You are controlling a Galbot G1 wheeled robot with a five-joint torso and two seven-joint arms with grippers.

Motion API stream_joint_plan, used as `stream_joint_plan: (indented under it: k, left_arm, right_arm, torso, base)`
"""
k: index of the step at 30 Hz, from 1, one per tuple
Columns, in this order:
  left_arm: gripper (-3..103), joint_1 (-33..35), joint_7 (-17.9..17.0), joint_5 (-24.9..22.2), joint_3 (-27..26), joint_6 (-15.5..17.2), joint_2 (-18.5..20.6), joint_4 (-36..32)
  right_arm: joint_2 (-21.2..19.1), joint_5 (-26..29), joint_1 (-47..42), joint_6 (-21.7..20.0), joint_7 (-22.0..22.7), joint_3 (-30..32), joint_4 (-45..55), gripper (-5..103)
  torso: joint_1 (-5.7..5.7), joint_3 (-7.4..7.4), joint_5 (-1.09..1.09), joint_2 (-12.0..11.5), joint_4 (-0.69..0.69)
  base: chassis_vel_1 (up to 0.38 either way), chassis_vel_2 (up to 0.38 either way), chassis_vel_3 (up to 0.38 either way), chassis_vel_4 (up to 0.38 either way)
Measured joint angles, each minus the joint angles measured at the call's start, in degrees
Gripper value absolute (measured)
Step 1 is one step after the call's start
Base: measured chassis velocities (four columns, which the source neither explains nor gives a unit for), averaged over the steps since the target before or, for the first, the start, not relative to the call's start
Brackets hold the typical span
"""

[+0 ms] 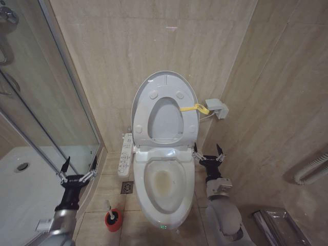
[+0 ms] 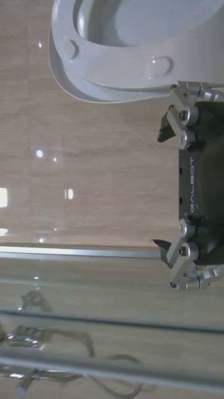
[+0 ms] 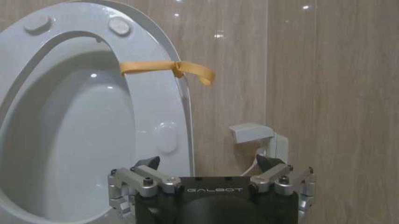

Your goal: Open the toilet lid, clean the toilet bowl with a toilet brush, close the toilet lid, and flush.

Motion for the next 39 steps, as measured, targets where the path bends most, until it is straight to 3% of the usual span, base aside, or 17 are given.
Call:
stream_joint_plan:
  k: [6, 15, 39]
  left_arm:
    - [100, -1.68, 0.02, -0.3, 2.92, 2.71, -1.51, -0.18]
    - [100, -3.2, -1.06, 3.51, 8.5, 1.84, -2.77, 0.76]
    - [100, -3.58, -2.58, 5.63, 9.34, 1.52, -2.38, 1.6]
  right_arm:
    - [0.0, 0.0, 0.0, 0.0, 0.0, 0.0, 0.0, 100]
    - [0.0, 0.0, 0.0, 0.0, 0.0, 0.0, 0.0, 100]
    - [0.0, 0.0, 0.0, 0.0, 0.0, 0.0, 0.0, 100]
  torso:
    - [0.0, 0.0, 0.01, 0.0, 0.02]
    - [0.0, 0.0, 0.01, 0.0, 0.02]
    - [0.0, 0.0, 0.01, 0.0, 0.02]
  base:
    - [0.0, 0.0, 0.0, 0.0]
    - [0.0, 0.0, 0.0, 0.0]
    - [0.0, 0.0, 0.0, 0.0]
